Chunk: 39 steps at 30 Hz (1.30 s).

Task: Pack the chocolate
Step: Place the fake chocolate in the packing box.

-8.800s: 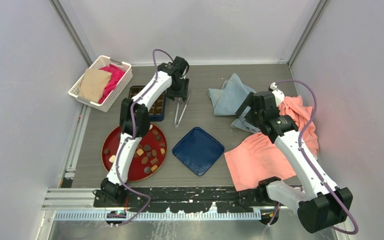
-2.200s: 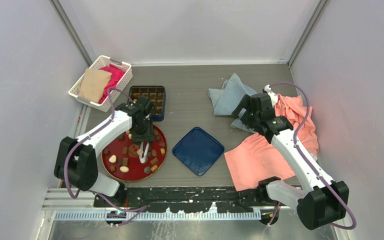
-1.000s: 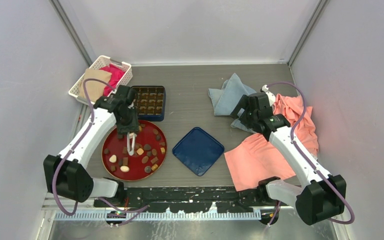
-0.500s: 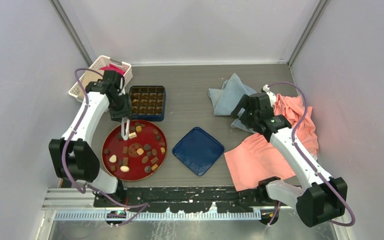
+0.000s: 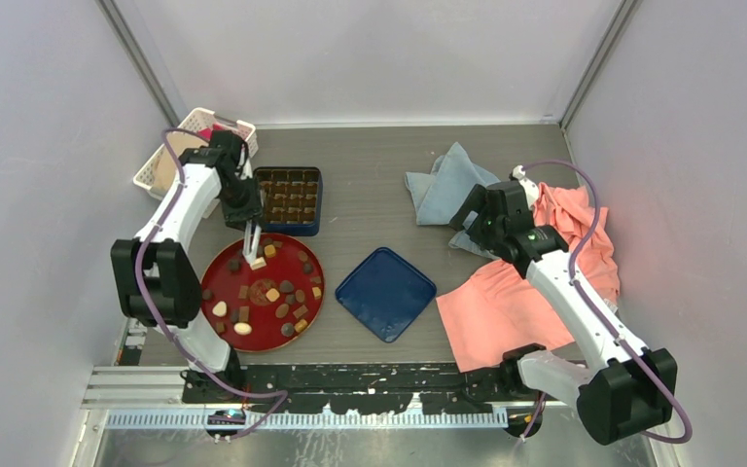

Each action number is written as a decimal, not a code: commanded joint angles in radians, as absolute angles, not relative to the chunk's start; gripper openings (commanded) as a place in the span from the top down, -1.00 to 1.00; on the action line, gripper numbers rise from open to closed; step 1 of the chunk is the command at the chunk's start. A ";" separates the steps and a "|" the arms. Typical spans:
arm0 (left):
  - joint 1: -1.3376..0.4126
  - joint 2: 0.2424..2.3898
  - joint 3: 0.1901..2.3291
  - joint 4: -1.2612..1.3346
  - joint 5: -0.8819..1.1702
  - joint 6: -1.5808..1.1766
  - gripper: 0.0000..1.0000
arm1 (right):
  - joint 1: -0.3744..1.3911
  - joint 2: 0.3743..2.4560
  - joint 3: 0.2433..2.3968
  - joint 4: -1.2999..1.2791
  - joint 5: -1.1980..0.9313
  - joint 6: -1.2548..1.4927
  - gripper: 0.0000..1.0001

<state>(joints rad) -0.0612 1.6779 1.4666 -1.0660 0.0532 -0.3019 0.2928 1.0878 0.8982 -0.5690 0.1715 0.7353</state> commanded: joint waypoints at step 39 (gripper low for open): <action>-0.032 1.751 1.508 -1.020 0.038 -0.290 0.27 | 0.295 1.147 0.931 -0.526 0.186 0.709 -0.91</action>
